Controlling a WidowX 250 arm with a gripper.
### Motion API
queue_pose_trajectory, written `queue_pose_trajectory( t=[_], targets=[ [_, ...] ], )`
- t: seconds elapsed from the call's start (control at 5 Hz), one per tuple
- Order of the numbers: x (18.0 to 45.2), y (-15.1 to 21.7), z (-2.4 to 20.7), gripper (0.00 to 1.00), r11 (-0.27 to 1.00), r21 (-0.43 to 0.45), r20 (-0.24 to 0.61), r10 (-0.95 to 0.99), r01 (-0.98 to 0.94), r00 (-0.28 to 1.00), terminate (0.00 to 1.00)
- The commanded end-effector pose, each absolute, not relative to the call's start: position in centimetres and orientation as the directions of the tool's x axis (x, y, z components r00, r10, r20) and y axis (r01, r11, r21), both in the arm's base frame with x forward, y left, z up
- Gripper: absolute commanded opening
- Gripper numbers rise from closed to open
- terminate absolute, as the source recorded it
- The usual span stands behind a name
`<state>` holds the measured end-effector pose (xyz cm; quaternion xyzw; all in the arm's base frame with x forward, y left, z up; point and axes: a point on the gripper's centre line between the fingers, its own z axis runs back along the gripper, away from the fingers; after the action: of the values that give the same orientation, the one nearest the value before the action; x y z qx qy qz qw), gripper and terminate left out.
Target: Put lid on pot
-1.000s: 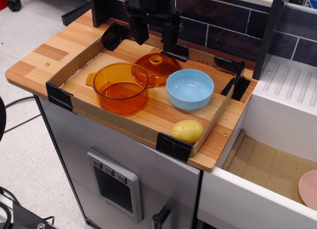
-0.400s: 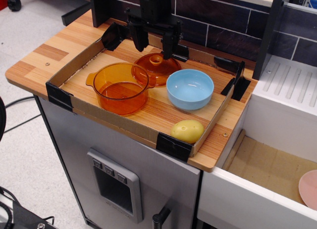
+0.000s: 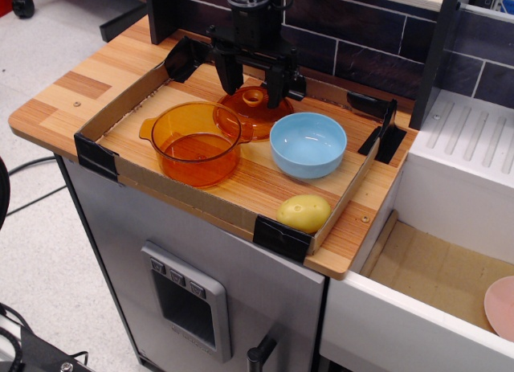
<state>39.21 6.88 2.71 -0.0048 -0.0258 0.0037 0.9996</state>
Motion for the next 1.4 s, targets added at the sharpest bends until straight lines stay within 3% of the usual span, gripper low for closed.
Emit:
queue_pose_trajectory(
  t=[0.0, 0.2, 0.6, 1.0, 1.2],
  targets=[
    [39.4, 6.5, 4.6, 0.00, 1.000, -0.010, 0.109, -0.018, 0.019, 0.994, 0.00],
    [39.3, 6.3, 5.1, 0.00, 1.000, -0.013, 0.122, -0.009, 0.011, 0.992, 0.00],
    [39.1, 6.1, 8.8, 0.00, 1.000, -0.025, 0.176, 0.016, -0.012, 0.984, 0.00],
    [39.5, 6.2, 10.8, 0.00, 0.999, -0.022, 0.218, 0.028, -0.023, 0.976, 0.00],
    [38.2, 6.1, 11.7, 0.00, 0.999, -0.043, 0.204, 0.011, -0.002, 0.979, 0.00]
  ],
)
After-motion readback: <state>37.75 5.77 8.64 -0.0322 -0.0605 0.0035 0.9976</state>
